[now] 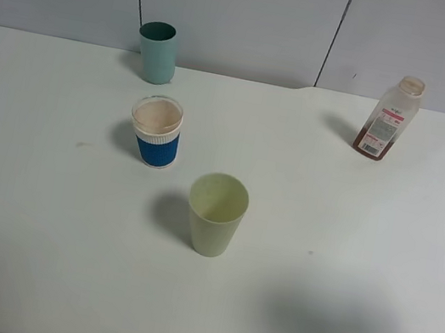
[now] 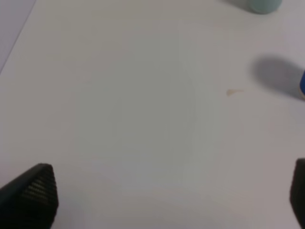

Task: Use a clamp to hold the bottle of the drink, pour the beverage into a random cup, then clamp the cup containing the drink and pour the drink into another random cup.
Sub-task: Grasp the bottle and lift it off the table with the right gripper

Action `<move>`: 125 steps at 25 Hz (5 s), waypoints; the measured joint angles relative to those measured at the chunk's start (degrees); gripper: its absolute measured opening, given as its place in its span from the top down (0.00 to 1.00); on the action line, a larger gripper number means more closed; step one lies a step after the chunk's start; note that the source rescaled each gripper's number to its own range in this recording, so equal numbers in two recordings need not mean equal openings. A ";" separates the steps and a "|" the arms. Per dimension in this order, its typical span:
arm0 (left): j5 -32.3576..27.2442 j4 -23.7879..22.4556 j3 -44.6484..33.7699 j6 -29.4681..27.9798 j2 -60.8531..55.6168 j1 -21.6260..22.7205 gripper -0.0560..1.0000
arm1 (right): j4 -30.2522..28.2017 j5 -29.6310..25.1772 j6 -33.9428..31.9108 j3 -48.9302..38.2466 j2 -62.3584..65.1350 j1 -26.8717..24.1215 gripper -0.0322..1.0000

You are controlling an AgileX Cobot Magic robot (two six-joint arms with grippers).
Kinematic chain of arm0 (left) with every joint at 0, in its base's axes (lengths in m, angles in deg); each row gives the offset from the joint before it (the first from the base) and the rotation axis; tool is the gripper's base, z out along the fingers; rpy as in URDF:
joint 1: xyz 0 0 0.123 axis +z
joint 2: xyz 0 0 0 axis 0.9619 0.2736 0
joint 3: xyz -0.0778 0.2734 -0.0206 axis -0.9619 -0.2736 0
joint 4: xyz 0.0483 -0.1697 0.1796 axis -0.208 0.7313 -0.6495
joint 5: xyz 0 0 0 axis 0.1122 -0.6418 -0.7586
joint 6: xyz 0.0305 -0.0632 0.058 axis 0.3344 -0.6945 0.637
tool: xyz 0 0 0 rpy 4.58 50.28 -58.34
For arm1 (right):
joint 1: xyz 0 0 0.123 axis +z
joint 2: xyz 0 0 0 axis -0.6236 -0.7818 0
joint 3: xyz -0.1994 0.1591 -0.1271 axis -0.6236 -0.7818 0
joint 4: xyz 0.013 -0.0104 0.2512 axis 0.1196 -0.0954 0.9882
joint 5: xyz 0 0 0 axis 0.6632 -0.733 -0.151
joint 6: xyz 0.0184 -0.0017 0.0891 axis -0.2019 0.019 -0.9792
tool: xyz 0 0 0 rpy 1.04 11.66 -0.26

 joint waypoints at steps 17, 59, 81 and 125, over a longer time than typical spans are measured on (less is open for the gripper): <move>0.00 0.00 0.00 0.00 0.00 0.00 0.01 | 0.00 0.00 0.00 0.00 0.00 0.00 0.00; 0.00 0.00 0.00 0.00 0.00 0.00 0.01 | -17.63 20.43 -1.18 3.64 -45.18 -0.75 0.00; 0.00 0.00 0.00 0.00 0.00 0.00 0.01 | -23.44 39.45 1.65 3.64 -64.69 -7.34 0.00; 0.00 0.00 0.00 0.00 0.00 0.00 0.01 | -29.63 93.02 5.83 3.66 -91.31 -38.25 0.00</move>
